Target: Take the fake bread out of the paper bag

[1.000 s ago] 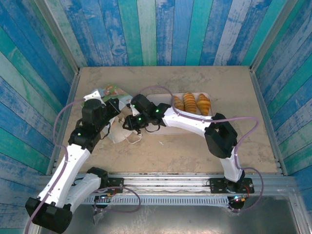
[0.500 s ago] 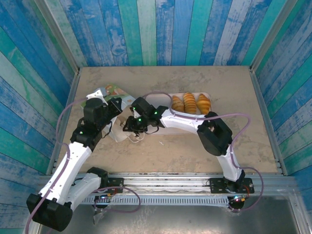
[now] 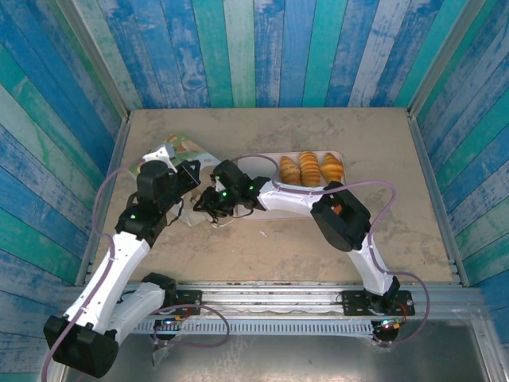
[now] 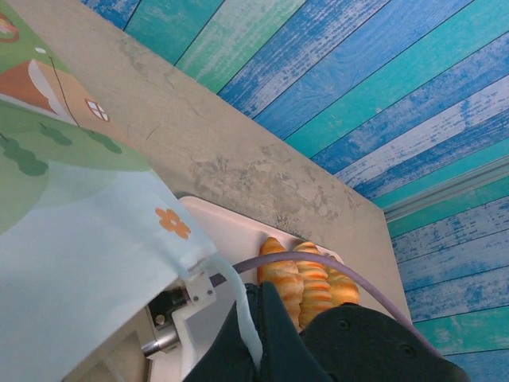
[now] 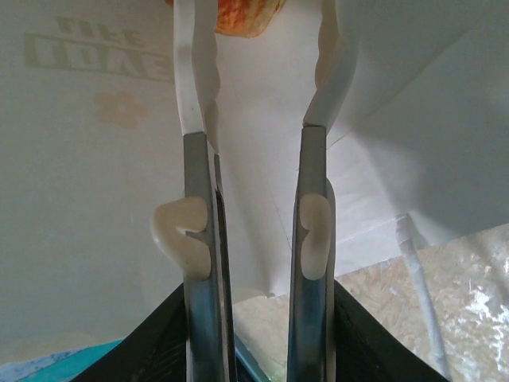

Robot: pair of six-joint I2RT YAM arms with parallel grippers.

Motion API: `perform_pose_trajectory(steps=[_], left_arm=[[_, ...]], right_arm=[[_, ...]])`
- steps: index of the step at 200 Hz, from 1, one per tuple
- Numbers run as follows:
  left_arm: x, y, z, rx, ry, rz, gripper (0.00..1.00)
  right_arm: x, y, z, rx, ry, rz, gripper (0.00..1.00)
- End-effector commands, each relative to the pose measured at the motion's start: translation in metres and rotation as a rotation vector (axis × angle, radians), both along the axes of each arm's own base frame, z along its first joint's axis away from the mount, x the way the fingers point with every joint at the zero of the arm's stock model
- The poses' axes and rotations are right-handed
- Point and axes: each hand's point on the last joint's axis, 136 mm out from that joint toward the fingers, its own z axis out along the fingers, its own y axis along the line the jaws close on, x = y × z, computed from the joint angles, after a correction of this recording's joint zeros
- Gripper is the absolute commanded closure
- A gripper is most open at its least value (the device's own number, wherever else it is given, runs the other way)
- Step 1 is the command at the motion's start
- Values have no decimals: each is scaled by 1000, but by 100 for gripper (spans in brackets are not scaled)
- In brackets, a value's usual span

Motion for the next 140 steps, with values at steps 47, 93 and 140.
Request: perform_pose_trajectory(steps=[47, 93, 140], left_arm=[[0, -2, 7, -5, -35, -15, 100], [-1, 4, 10, 19, -37, 10, 100], [-2, 5, 12, 31, -35, 12, 100]], right_arm=[[15, 19, 23, 173, -13, -40, 57], [16, 11, 25, 164, -28, -38, 57], [20, 17, 28, 171, -36, -13, 56]])
